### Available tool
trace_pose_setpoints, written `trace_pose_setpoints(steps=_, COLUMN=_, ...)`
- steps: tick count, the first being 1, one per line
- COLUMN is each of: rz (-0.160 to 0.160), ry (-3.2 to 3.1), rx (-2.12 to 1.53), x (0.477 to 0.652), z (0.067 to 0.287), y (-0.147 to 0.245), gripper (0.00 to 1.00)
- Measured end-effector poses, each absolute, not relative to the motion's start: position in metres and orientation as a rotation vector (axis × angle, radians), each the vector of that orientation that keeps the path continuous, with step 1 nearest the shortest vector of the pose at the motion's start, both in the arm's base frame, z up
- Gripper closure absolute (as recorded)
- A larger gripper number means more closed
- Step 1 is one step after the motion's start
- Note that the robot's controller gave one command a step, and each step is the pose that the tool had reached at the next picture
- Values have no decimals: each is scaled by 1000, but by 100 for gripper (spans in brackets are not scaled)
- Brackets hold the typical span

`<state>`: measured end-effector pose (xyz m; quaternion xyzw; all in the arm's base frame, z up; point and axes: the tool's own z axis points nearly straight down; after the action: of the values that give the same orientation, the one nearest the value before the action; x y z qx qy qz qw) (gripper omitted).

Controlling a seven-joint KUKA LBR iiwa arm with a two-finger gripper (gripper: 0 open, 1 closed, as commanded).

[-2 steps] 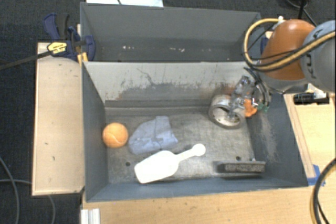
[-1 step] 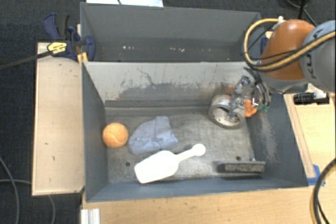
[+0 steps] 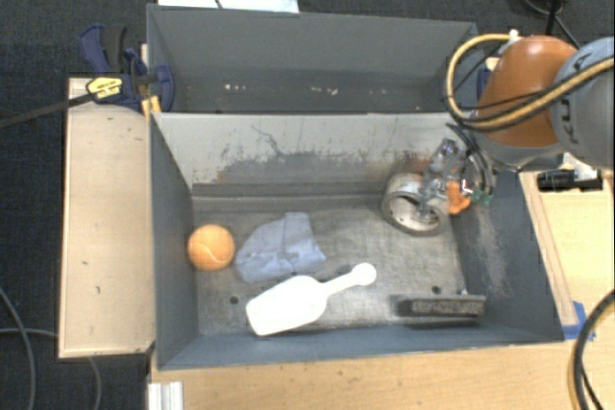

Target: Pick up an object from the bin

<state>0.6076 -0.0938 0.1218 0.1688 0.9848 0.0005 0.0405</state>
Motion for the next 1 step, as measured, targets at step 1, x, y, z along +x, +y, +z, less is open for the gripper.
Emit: trace_pose_setpoints(steps=1, rz=1, ry=3017, rx=515, x=608, z=122, y=-94, gripper=100)
